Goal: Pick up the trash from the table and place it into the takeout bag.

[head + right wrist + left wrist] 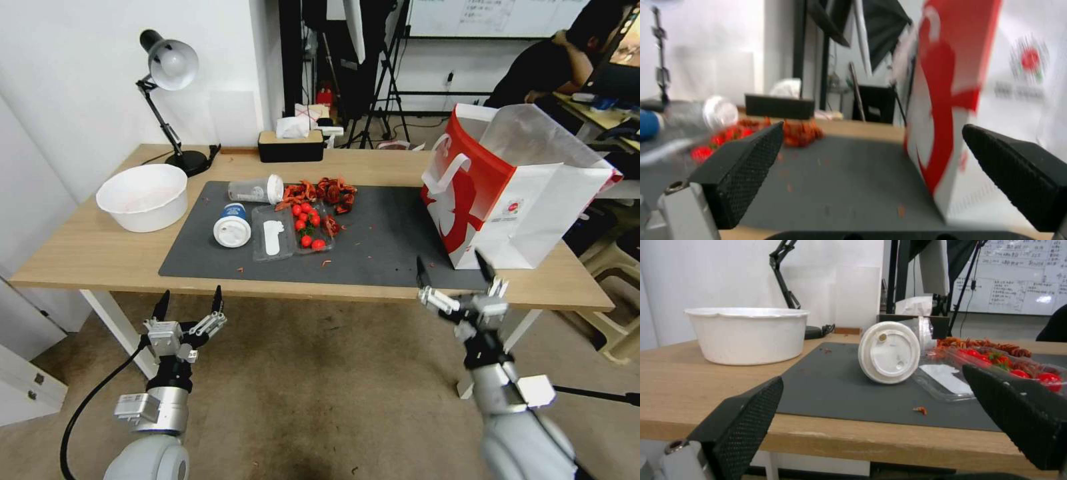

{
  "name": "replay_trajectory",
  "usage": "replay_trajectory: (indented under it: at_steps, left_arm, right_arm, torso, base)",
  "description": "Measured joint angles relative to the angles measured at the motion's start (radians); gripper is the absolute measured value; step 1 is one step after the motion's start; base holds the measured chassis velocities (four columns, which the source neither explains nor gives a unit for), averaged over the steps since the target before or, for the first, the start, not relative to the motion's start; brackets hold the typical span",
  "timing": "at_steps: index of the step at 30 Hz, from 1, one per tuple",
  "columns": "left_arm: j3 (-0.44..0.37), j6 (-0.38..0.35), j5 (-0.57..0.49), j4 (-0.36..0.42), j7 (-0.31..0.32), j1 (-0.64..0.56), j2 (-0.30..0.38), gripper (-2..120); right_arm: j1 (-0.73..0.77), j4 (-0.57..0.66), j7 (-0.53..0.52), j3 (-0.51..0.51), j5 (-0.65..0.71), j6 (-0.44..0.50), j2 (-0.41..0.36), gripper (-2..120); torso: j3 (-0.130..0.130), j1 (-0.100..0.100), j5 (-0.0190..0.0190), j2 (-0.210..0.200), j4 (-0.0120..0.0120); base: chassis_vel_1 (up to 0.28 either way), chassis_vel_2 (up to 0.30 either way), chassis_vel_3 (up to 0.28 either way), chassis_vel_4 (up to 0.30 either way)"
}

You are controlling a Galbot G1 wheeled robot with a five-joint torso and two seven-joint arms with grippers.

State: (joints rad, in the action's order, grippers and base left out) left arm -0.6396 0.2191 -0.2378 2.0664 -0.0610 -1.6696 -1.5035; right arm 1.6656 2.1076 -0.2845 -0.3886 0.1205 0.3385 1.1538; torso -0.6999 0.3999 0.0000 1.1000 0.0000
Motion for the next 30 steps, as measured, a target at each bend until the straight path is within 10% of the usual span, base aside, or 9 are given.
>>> replay_trajectory:
  at_steps: [30]
  left_arm:
    - [-0.009, -0.03, -0.045, -0.004, -0.016, 0.06, 0.075, 100]
  right_arm:
    - [-0.048, -0.131, -0.029, 0.054, 0.014, 0.036, 0.059, 100]
  torso:
    - [0.0, 0.0, 0.0, 0.0, 0.0007]
  base:
    - [0.0, 0.0, 0.0, 0.0]
